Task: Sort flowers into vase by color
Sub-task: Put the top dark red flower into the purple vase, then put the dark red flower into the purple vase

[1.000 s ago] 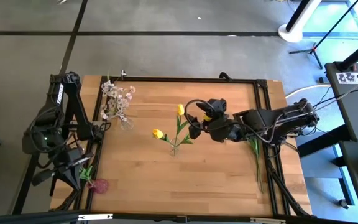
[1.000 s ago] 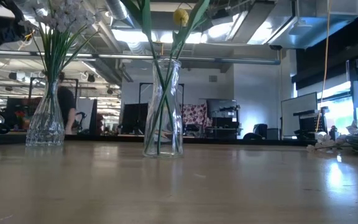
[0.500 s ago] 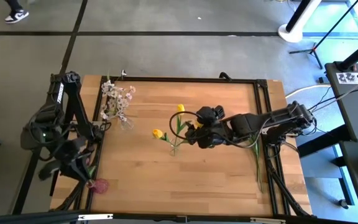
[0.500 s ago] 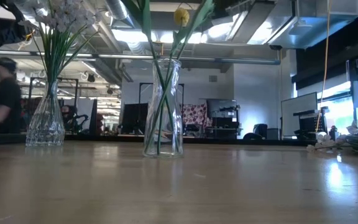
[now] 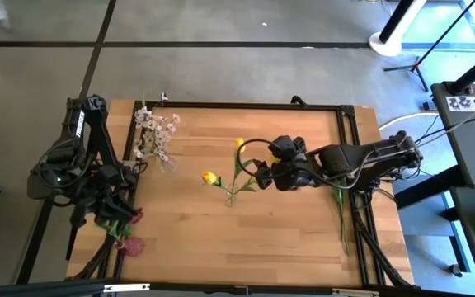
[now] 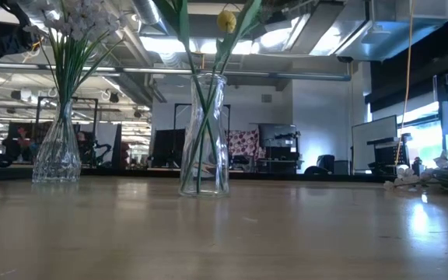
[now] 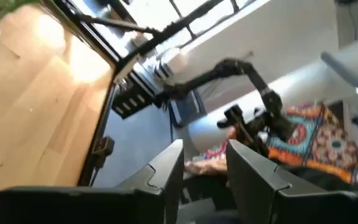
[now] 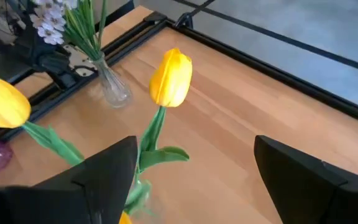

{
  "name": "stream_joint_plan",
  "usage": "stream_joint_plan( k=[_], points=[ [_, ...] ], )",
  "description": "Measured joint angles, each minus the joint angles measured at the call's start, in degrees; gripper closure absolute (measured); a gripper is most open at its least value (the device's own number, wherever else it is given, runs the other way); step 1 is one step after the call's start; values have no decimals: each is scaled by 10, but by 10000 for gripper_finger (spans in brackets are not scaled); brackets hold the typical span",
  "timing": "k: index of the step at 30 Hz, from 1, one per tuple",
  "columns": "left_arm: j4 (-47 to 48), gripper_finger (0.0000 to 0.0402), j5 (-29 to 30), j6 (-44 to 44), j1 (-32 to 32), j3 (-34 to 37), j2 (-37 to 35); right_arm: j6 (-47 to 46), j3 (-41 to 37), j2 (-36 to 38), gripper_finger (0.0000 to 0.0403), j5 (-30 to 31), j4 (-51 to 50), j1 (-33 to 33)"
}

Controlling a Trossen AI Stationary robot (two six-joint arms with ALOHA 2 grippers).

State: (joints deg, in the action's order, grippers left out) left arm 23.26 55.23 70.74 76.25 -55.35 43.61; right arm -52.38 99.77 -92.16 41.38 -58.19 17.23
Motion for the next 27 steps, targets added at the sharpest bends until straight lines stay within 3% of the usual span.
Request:
stream_joint_plan(
  k=[6,9,12,16,19,23,27],
  points=[
    [-43,305,129,-16,0,0,3,-104,1,14,79,3,-102,-7],
    [-85,309,166,-79,0,0,8,-188,0,13,79,-40,-234,-35],
    [-124,309,200,-141,0,0,16,-200,-9,15,79,-89,-325,-84],
    [-142,309,225,-192,0,0,28,-97,-83,45,79,-181,-298,-177],
    [-145,309,247,-203,-3,0,40,-88,-174,72,79,-219,-318,-242],
    [-145,309,270,-204,-12,0,62,-86,-322,126,79,-304,-237,-309],
    [-145,309,300,-203,-30,0,87,-86,-432,132,95,-368,-182,-349]
  ],
)
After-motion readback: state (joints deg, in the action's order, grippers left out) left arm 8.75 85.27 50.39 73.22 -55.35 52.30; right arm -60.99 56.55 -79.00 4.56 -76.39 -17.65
